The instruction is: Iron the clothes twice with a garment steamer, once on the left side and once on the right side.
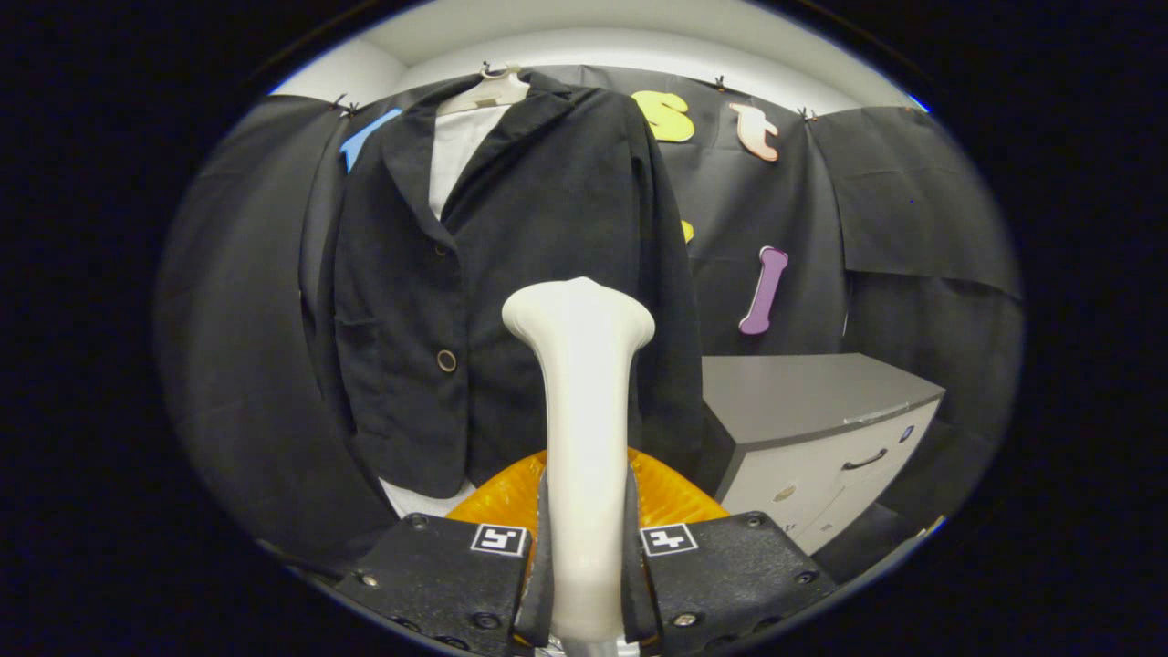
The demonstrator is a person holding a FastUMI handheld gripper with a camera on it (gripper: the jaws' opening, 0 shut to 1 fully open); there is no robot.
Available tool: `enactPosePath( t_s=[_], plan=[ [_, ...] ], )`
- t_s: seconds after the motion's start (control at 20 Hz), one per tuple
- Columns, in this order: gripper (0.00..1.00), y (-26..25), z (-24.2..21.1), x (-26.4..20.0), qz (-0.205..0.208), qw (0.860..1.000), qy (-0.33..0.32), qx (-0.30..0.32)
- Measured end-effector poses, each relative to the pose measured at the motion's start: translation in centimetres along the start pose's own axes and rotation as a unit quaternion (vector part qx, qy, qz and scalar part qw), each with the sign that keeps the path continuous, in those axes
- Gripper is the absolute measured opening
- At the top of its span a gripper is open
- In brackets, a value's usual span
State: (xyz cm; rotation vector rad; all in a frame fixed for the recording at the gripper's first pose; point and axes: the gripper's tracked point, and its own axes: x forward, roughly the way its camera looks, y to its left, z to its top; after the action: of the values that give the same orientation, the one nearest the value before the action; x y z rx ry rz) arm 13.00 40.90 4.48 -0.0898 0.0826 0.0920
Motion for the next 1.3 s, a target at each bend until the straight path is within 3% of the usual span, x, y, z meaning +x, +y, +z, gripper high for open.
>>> enactPosePath(
  t_s=[0.65,1.3],
  plan=[
    [0.32,0.6,-7.9,0.4,-0.002,0.997,0.072,-0.008],
    [0.32,0.9,-15.4,-0.1,0.005,0.986,0.164,-0.02]
  ],
)
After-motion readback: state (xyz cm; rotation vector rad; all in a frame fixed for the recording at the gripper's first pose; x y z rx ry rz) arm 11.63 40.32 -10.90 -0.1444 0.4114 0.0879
